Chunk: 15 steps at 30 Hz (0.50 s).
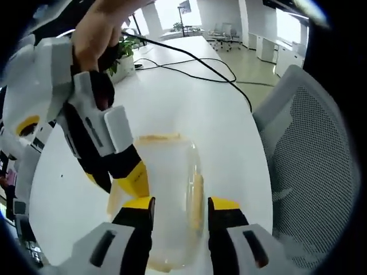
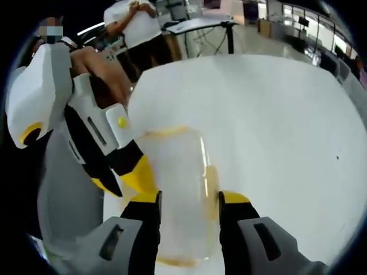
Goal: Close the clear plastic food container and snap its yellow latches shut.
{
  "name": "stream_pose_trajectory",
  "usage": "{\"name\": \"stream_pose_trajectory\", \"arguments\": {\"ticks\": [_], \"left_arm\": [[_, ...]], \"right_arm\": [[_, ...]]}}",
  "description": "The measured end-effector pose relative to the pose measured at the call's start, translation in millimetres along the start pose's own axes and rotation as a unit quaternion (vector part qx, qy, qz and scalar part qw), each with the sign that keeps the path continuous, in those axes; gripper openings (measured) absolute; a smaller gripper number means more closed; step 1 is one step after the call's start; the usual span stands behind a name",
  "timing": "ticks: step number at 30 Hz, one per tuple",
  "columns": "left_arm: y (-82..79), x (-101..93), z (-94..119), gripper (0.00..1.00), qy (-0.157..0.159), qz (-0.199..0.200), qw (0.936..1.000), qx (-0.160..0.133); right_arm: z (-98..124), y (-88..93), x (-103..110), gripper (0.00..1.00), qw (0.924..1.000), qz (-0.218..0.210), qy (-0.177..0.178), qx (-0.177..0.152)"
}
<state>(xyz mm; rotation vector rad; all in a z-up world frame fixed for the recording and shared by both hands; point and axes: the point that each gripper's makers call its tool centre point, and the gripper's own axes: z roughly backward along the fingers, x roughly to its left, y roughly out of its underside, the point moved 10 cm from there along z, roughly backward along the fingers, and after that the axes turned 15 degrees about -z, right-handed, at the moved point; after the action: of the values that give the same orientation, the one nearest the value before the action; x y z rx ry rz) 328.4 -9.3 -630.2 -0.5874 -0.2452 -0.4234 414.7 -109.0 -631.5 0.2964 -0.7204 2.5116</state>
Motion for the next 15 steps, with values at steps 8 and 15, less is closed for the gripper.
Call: {"name": "stream_pose_trajectory", "arguments": {"ticks": [8, 15], "left_arm": [[1.4, 1.3, -1.5, 0.29, -0.019, -0.018, 0.9996, -0.003], [0.9, 0.0, -2.4, 0.30, -0.024, -0.027, 0.9993, -0.003]], "right_arm": [[1.0, 0.0, -0.1, 0.37, 1.0000, 0.003, 0.001, 0.003], [0.8, 0.3, 0.6, 0.36, 1.0000, -0.001, 0.004, 0.003]]}}
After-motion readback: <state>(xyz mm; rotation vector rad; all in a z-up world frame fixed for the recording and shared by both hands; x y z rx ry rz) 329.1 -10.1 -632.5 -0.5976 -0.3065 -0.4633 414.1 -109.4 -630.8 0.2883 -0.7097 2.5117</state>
